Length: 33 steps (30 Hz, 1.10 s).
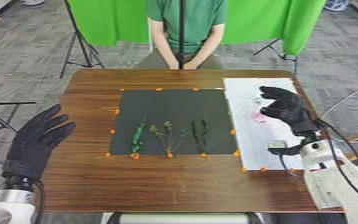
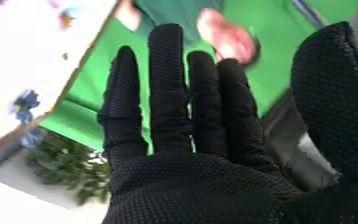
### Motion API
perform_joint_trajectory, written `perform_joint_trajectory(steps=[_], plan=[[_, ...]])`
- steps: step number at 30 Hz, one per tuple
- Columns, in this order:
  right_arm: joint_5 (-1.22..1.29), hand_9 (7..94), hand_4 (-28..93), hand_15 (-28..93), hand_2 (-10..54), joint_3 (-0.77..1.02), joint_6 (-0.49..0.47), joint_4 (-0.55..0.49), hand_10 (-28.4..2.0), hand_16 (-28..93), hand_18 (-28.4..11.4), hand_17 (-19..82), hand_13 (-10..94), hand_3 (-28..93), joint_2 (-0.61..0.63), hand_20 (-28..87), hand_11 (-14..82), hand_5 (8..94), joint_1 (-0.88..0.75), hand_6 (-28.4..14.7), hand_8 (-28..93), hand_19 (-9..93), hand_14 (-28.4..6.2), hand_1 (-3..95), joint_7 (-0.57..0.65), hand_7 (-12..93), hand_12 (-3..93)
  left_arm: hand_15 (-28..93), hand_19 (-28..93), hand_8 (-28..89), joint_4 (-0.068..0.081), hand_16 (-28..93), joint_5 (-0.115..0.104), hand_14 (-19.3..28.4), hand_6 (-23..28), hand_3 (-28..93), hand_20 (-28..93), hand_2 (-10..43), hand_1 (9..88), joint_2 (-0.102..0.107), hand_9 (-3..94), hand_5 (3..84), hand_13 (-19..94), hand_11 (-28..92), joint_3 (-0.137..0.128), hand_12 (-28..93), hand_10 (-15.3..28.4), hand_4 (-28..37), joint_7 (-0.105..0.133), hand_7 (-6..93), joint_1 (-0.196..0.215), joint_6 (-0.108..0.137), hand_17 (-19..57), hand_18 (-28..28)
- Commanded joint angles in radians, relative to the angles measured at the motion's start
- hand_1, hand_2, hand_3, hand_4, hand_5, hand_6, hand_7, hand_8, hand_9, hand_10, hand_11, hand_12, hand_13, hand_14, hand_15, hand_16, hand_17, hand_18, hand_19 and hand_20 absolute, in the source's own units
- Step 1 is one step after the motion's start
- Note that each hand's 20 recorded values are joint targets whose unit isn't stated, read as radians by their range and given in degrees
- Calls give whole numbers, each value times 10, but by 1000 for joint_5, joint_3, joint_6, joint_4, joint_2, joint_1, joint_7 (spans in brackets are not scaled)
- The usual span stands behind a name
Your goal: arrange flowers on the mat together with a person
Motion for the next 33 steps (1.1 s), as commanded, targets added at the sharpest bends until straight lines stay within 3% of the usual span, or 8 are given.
perform_joint_trajectory(steps=[1,5,12,23,30,33], plan=[[-820,357,-283,483,-95,-136,-178,19,-60,206,-174,175,393,875,147,392,139,356,168,-23,-137,632,-77,275,161,184,206,394,504,-97,-1,1,-3,177,26,699,88,11,286,12,336,374,309,296,-4,162,141,-250,0,228,13,9,-33,227],[-861,353,-283,491,-95,-237,-231,33,-60,202,-172,167,382,877,183,390,137,357,246,-21,-133,627,-76,275,260,182,209,394,504,-97,-2,2,-3,178,26,701,88,10,286,11,337,374,309,297,-6,162,140,-250,-1,227,17,12,-33,227],[-888,397,-283,575,-95,-417,-184,88,-61,209,-168,165,386,878,202,390,169,401,379,-5,-142,627,-82,284,389,215,218,393,504,-97,2,2,-1,178,26,701,88,10,286,15,336,374,309,296,-8,162,141,-250,-5,227,10,6,-33,227],[-858,452,-283,659,-95,-412,-309,104,-87,204,-166,178,424,876,198,399,276,456,379,6,-154,645,-83,292,376,275,250,393,503,-97,2,2,1,178,26,699,88,11,286,15,336,373,309,296,-7,162,141,-249,-5,228,10,2,-33,226],[-850,481,-283,667,-95,-464,-298,146,-88,212,-168,186,450,876,186,401,352,475,415,14,-158,648,-83,299,387,309,275,394,503,-96,0,2,0,178,26,699,89,10,285,14,335,373,310,296,-5,163,140,-249,-2,227,13,5,-33,226],[-857,499,-283,668,-95,-513,-237,175,-94,217,-165,195,473,874,178,402,398,479,449,21,-163,652,-77,313,396,357,287,394,503,-96,-1,2,-2,178,26,700,89,10,285,14,336,374,309,296,-7,163,141,-249,-2,227,14,7,-33,227]])
